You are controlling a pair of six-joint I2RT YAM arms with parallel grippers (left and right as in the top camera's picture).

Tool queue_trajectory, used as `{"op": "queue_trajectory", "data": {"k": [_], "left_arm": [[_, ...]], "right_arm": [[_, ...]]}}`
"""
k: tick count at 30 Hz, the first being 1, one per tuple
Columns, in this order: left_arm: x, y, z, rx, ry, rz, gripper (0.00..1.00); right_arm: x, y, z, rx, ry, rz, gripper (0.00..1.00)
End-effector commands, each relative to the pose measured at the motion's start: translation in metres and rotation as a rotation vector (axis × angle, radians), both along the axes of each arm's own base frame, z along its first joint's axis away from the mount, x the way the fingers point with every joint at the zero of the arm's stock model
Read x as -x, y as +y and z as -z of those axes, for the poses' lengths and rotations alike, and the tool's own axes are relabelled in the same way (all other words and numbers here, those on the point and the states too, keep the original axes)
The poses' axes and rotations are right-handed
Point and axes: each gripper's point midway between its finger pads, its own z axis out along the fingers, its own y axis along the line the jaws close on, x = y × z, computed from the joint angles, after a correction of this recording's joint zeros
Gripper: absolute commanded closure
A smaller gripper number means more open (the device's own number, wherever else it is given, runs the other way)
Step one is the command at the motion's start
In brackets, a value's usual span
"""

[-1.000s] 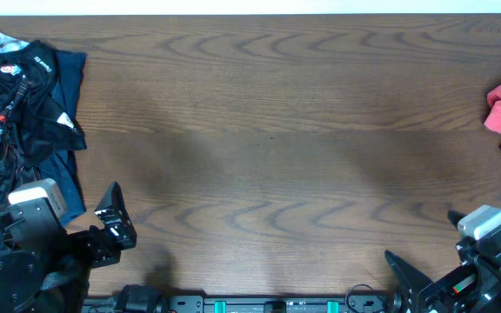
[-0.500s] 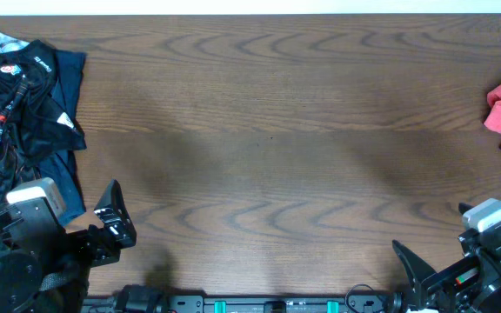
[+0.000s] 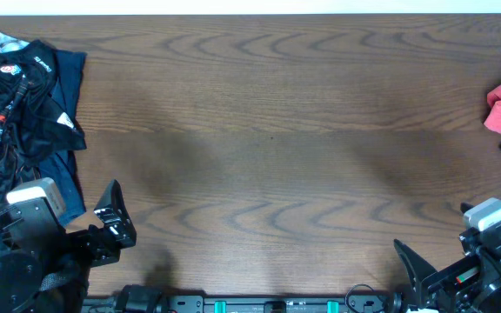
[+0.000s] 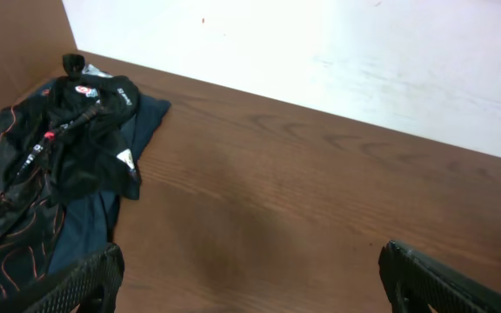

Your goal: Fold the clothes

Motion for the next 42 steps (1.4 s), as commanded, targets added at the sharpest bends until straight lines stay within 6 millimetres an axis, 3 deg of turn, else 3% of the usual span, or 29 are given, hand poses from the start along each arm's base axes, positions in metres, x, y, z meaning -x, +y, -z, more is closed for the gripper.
{"op": "queue_trajectory", "data": {"k": [1,21,26,31,36,42], "left_arm": [[0.001,0.003,-0.004,-0.019,-0.011,-0.007,0.05],[0.008,0.003,0.011,-0.023,0.059,-0.007,0.05],[-0.009,0.005,-0.016,-0.028,-0.072,-0.021,0.05],[-0.034,-0.011,-0.036,-0.122,-0.166,0.089,0.05],[-0.06,-0.025,-0.04,-0.166,-0.249,0.165,0.05],[-0.073,-0.036,-0.033,-0.15,-0.407,0.206,0.05]], "right_arm": [[0.0,0.0,0.002,0.009,0.004,-0.009,0.01],[0.0,0.0,0.002,0.009,0.004,-0.009,0.01],[0.0,0.0,0.002,0.009,0.004,-0.009,0.01],[0.0,0.0,0.002,0.009,0.004,-0.009,0.01],[0.0,0.0,0.002,0.009,0.004,-0.009,0.01],[0.0,0.0,0.002,0.009,0.004,-0.009,0.01]]}}
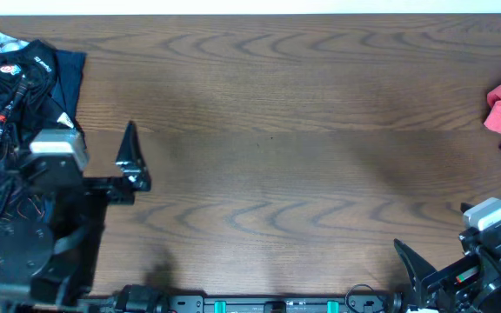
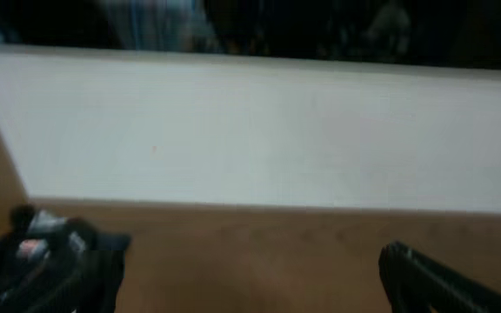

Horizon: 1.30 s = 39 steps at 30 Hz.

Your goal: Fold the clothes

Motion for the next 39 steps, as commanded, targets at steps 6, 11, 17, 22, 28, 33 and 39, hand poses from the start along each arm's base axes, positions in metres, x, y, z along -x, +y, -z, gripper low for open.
{"op": "queue_trajectory", "data": {"k": [6,11,17,22,28,33,39], "left_arm": [[0.006,-0.011,0.034,-0.012,-0.139,0.067,0.05],[0.013,-0.009,0.056,-0.01,-0.168,0.064,0.05],[0.019,-0.008,0.081,-0.002,-0.227,0.061,0.05],[0.023,-0.007,0.103,0.005,-0.25,0.06,0.05],[0.028,-0.003,0.113,0.025,-0.264,0.045,0.05],[0.027,-0.003,0.118,0.025,-0.26,0.045,0.05],[0.024,-0.003,0.128,0.023,-0.235,0.04,0.05]], "right_arm": [[0.0,0.001,0.001,0.007,0.0,-0.011,0.01],[0.0,0.001,0.001,0.007,0.0,-0.011,0.01],[0.0,0.001,0.001,0.007,0.0,-0.011,0.01],[0.0,0.001,0.001,0.007,0.0,-0.011,0.01],[0.0,0.001,0.001,0.007,0.0,-0.011,0.01],[0.0,0.001,0.001,0.007,0.0,-0.011,0.01],[0.0,0.001,0.001,0.007,0.0,-0.011,0.01]]}}
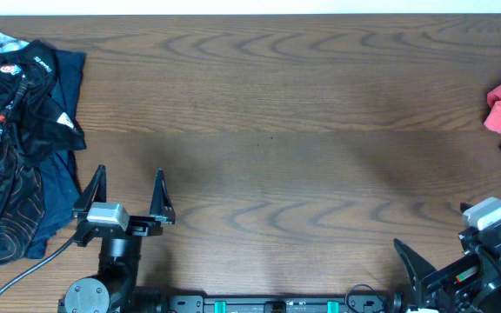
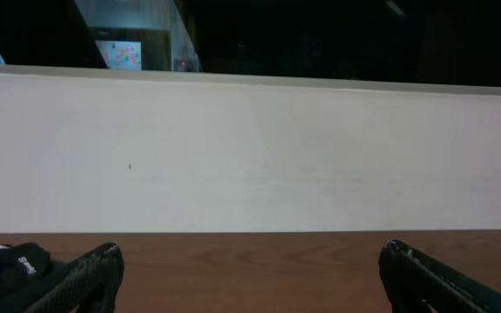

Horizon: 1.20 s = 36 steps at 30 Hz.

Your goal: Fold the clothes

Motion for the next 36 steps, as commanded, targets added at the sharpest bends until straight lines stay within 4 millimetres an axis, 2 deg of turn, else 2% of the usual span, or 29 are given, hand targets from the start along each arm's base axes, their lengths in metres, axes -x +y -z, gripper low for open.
{"op": "queue_trajectory", "data": {"k": [1,11,17,24,29,34,36], "left_arm": [[-0.004,0.002,0.013,0.011,0.023,-0.012,0.05],[-0.022,0.004,0.062,0.0,0.097,-0.029,0.05],[-0.028,0.004,0.081,-0.011,0.114,-0.03,0.05],[-0.03,0.001,0.093,-0.076,0.132,-0.022,0.05],[-0.034,0.0,0.113,-0.074,0.158,-0.015,0.05],[-0.034,-0.002,0.12,-0.078,0.184,-0.006,0.05],[-0.034,-0.002,0.131,-0.082,0.228,-0.004,0.05]], "right_arm": [[0.0,0.001,0.0,0.007,-0.002,-0.011,0.01],[0.0,0.001,0.0,0.007,-0.002,-0.011,0.01],[0.0,0.001,0.0,0.007,-0.002,-0.011,0.01],[0.0,0.001,0.0,0.007,-0.002,-0.011,0.01],[0.0,0.001,0.0,0.007,-0.002,-0.011,0.01],[0.0,0.001,0.0,0.007,-0.002,-0.011,0.01],[0.0,0.001,0.0,0.007,-0.002,-0.011,0.01]]}}
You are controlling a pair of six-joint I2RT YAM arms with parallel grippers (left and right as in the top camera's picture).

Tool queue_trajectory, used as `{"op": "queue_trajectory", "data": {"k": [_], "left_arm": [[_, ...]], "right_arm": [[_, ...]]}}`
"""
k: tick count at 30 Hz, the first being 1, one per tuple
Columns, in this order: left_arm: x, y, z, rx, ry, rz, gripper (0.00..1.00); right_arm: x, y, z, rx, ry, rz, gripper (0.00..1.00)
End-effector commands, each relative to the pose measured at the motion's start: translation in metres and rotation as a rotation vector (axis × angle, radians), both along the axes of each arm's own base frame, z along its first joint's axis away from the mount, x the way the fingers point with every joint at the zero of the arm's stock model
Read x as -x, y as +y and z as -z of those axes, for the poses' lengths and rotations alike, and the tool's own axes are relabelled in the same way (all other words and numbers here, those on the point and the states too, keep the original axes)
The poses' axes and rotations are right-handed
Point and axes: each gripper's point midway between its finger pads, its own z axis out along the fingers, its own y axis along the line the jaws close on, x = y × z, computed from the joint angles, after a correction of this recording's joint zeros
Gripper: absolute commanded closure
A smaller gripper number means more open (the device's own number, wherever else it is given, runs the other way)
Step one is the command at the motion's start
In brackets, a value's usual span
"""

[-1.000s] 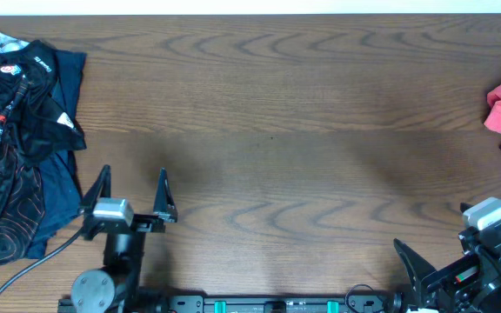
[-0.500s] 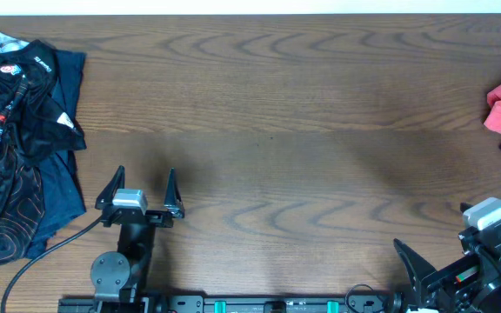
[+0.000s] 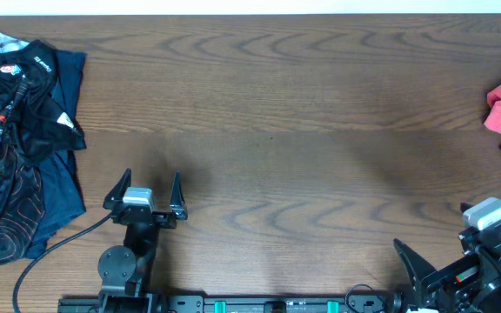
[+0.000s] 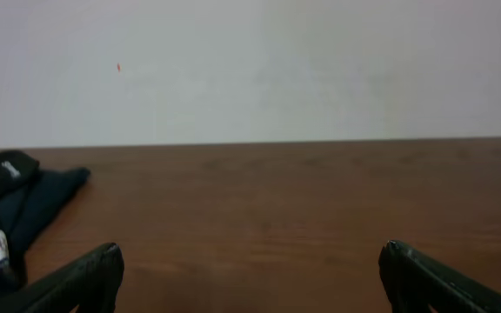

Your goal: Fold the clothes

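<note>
A heap of dark clothes [image 3: 20,130], a black garment with red and white prints on top of a navy one, lies at the table's far left. In the left wrist view its navy edge [image 4: 37,196] shows at the left. A red garment lies at the right edge. My left gripper [image 3: 152,176] stands open and empty to the right of the heap, its fingers spread wide over bare wood [image 4: 250,261]. My right gripper [image 3: 407,261] rests at the front right corner; only one finger shows.
The brown wooden table [image 3: 277,130] runs from the dark heap to the red garment. A white wall [image 4: 250,61] rises behind the table's far edge. A black cable [image 3: 50,252] trails from the left arm toward the front left.
My left gripper has shifted a little right and forward, and its camera now tilts down onto the table top rather than at the wall. It stays open. The right arm has not moved.
My left gripper first sat at the front left corner beside the dark heap. Then it was raised close to the heap's right side. Later it stood right of the heap facing the far wall, and now looks at the table. The clothes have not moved.
</note>
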Motion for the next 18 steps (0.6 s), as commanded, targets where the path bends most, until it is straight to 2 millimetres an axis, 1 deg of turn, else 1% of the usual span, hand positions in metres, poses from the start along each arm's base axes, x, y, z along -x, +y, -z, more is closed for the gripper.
{"op": "queue_trajectory", "data": {"k": [1,4,5,18], "left_arm": [[0.001,-0.001,0.011,-0.02,0.042,0.009,0.05],[0.003,-0.001,0.029,-0.024,0.114,0.013,0.05],[0.003,-0.001,0.031,-0.025,0.124,0.012,0.05],[0.003,0.001,0.032,-0.03,0.124,0.0,0.05]], "right_arm": [[0.0,0.001,0.0,0.007,-0.002,-0.011,0.01],[0.0,0.001,0.0,0.007,-0.002,-0.011,0.01],[0.0,0.001,0.0,0.007,-0.002,-0.011,0.01],[0.0,0.001,0.0,0.007,-0.002,-0.011,0.01]]}}
